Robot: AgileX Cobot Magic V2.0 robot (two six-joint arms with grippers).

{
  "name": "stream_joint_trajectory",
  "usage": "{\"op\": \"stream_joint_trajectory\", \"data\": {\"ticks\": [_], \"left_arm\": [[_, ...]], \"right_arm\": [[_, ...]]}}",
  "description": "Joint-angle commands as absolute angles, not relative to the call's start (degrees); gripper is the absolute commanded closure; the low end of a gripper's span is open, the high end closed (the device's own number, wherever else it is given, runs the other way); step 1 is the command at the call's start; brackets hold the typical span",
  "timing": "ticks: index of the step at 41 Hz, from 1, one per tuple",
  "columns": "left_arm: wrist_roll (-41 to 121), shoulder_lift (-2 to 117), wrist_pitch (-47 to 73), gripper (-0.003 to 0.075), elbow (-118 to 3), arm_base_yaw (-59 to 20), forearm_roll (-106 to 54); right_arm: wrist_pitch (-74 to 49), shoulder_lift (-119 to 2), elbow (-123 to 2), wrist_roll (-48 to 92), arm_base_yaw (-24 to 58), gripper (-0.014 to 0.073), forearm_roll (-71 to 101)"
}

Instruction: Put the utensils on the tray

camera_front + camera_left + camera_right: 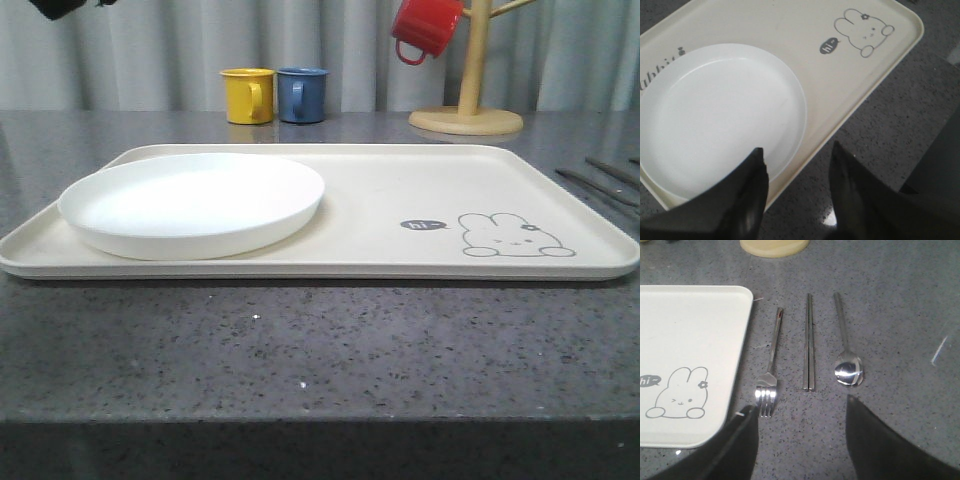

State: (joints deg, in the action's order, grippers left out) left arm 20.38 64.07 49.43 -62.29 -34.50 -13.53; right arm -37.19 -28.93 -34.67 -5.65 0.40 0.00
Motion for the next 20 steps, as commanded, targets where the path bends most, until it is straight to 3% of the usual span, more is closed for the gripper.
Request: {"op": "stream_joint_trajectory", "data": {"ticks": [1, 20], "left_arm": [[12.3, 59.5, 46.6, 0.0489, -61.8, -38.2, -6.9], [5.3, 48.4, 44.0, 0.0490, -54.9, -39.1, 0.4]], "right_arm": [[-33.6, -29.5, -36.7, -5.4, 0.4, 0.0169, -1.1], [-33.6, -29.5, -36.7, -5.4, 0.4, 0.0169, -1.1]]}}
